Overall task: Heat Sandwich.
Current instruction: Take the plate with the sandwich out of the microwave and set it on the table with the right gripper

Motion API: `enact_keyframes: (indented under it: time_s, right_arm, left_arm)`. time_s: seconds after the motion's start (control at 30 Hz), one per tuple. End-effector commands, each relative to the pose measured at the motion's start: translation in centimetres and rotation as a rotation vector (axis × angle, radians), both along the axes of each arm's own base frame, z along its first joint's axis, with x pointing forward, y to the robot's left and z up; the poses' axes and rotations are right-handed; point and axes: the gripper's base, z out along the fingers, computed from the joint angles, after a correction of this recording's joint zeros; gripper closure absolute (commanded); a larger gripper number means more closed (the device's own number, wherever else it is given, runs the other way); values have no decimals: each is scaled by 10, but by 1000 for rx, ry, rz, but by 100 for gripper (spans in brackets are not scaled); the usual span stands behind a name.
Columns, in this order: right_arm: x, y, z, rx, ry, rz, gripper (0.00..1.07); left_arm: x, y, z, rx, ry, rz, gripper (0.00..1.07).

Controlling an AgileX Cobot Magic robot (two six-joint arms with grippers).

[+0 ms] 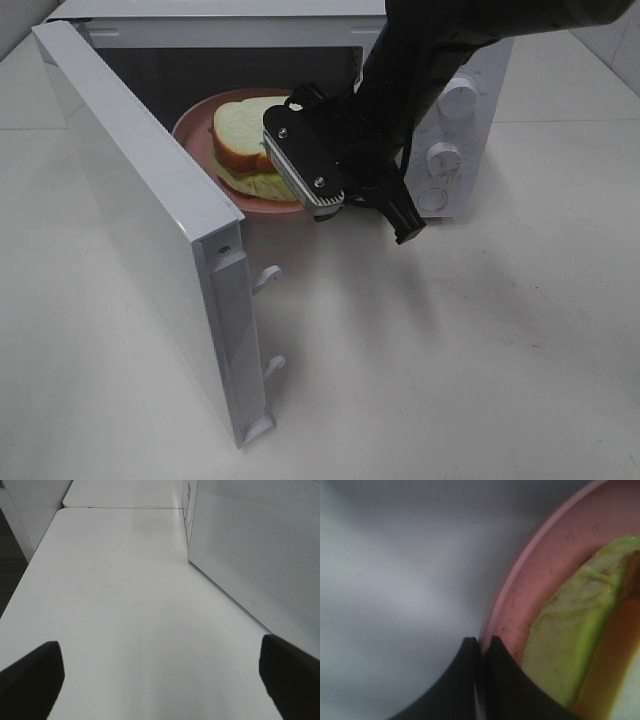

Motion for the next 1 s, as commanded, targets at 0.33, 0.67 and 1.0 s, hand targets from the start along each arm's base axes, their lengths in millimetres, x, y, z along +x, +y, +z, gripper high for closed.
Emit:
enact_keyframes:
  time_s: [0.33, 0.67, 1.0]
  right_arm:
    - [-27, -19, 17, 14, -14, 2, 107]
    - [-53, -37, 22, 10, -9, 0, 107]
    - [-83, -57, 21, 1, 26, -39, 107]
  left_arm:
    - [-4, 0, 0, -1, -30, 4, 6]
    - [-4, 0, 0, -1, -30, 4, 6]
    - [-4, 0, 0, -1, -30, 4, 6]
